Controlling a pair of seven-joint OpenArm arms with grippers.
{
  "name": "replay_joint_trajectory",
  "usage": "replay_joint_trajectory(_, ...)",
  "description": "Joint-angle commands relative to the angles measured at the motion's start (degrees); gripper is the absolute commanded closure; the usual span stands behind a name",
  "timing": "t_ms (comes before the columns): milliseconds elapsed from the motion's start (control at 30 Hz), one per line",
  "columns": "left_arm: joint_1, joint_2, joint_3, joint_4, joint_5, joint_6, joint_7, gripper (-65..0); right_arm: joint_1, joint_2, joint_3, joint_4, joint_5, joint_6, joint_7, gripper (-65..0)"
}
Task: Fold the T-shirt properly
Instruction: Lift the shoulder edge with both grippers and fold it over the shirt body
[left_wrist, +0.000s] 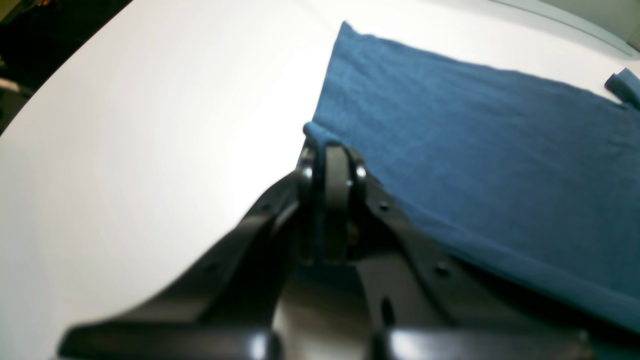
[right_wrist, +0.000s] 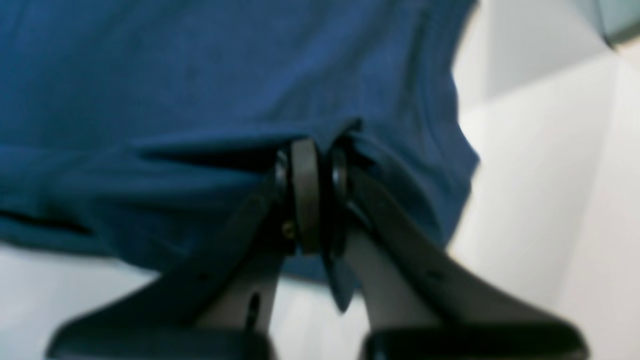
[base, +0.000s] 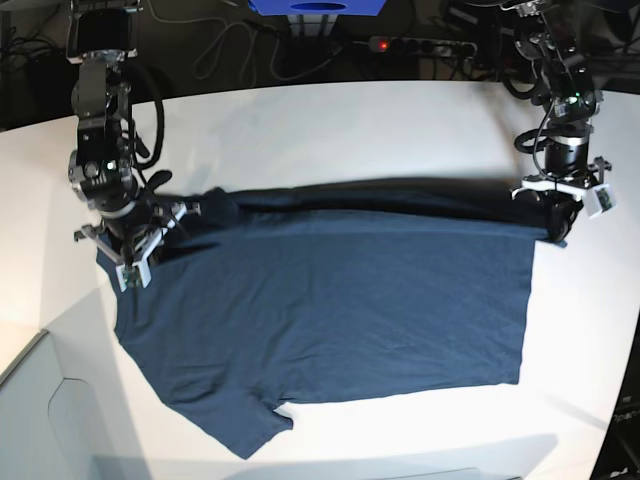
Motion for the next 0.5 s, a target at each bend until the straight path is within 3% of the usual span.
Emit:
replay_joint_trajectory(0,-1.24,-0.64,-0.12,0.86,0.72,0.25,-1.56,0.0,2.43,0.8,0.38,-0.37,-0.42,-0.25,1.1,-0.1)
replay_joint_trajectory(167,-3.0,-0.55,-0.12,0.77,3.88,0.25,-1.47,0.0,7.88,0.8,0.29,-5.47,-0.42,-0.16,1.19,-0.1)
replay_joint_trajectory(300,-4.76,-0.64,-0.12,-0.9,4.06,0.25,-1.47,0.0,11.13,0.8,0.29,-9.42,-0.42,2.83,2.6,-0.1)
replay_joint_trajectory(467,-6.96,-1.61,-0.12,-5.47,4.06,0.25,-1.47,0.0,13.06,0.8,0.2,-13.82,-0.42,3.27,4.62,-0.1)
